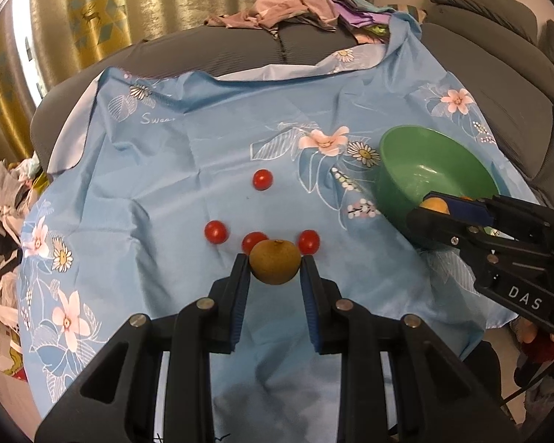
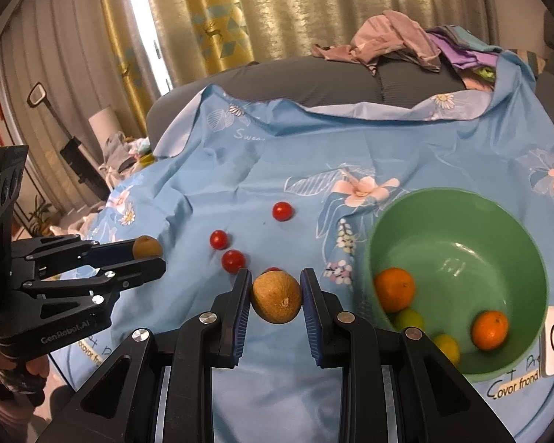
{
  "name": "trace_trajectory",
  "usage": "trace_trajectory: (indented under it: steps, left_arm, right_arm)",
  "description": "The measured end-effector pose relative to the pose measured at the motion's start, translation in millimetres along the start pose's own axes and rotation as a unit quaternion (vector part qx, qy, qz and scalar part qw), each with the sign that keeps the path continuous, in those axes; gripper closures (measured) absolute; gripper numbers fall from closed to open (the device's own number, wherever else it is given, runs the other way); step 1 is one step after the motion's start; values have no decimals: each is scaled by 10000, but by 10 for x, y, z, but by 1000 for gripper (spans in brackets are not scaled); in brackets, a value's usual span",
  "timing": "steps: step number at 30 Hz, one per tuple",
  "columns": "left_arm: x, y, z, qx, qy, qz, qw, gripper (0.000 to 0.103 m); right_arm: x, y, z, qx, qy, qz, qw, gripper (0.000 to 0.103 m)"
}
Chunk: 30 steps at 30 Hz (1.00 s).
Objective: Organize fruits
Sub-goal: 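Carry both apricots with both tools over the green bowl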
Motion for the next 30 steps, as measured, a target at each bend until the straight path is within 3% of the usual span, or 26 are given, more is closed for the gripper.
trace_trajectory:
  steps: [19, 30]
  left_arm:
    - [-658, -274, 351, 88, -674, -276, 9973, 76]
    - [-1149, -585, 613, 137, -929, -690, 9932, 76]
  right_arm:
    - [-671, 176, -45, -207, -619, -277, 9975, 74]
    - [-1162, 300, -122, -232, -979, -851, 9913, 74]
Point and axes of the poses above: each gripper's, at about its wrist camera, not at the fingertips, and y roughly against the way its jaws point, x to its left, z to its top, the point moved 5 cm from there along -y, roughly the way its jaws point
